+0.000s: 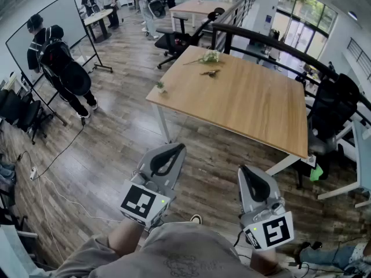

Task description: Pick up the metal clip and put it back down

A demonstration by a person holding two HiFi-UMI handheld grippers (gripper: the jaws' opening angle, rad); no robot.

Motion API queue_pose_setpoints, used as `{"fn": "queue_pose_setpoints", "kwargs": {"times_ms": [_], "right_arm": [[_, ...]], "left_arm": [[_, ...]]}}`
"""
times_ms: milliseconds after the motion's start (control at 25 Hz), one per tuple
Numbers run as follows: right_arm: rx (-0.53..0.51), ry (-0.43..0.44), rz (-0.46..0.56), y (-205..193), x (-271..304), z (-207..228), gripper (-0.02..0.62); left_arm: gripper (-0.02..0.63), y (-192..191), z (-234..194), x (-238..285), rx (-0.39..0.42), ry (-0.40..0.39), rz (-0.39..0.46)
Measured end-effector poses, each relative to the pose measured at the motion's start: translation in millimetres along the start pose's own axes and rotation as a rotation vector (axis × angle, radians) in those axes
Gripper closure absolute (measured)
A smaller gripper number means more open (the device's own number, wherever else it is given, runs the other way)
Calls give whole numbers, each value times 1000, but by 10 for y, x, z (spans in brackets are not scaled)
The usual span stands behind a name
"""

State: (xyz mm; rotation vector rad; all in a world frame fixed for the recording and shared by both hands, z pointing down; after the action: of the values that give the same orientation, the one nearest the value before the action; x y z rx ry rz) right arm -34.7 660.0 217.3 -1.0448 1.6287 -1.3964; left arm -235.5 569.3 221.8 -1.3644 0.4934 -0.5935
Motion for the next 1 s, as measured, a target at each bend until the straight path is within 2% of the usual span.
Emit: {"fn": "queue_pose_setpoints", "kwargs": {"times_ms": [200, 600, 880, 920, 1000], "right_arm": [[27, -27, 17, -17, -75, -114, 584], [-2, -48, -14, -59, -131, 5, 584], [7, -120, 5, -95, -182, 9, 581], [1, -141, 19, -86, -191, 18, 551], [-23, -170, 34, -70, -195, 29, 431]], "left_arm": [[606, -109, 22, -131, -22, -8, -19], [606, -48, 83, -70, -19, -5, -10], [606, -12, 130, -63, -12, -35, 11], [606, -14, 133, -53, -15, -34, 5], [606, -23, 128, -35, -27, -29, -7]]}}
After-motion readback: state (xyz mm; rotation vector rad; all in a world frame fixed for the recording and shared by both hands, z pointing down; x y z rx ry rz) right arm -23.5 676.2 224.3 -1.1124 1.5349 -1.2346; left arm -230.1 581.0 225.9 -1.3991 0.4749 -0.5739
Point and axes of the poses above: the fingertips, and each gripper's own axes: x forward along the fingers, z to its right, y out of its top, the point moved 7 cm from there along -x, backward along the fingers, and after that the axes turned 1 degree about -y, right-handed, at the moved point
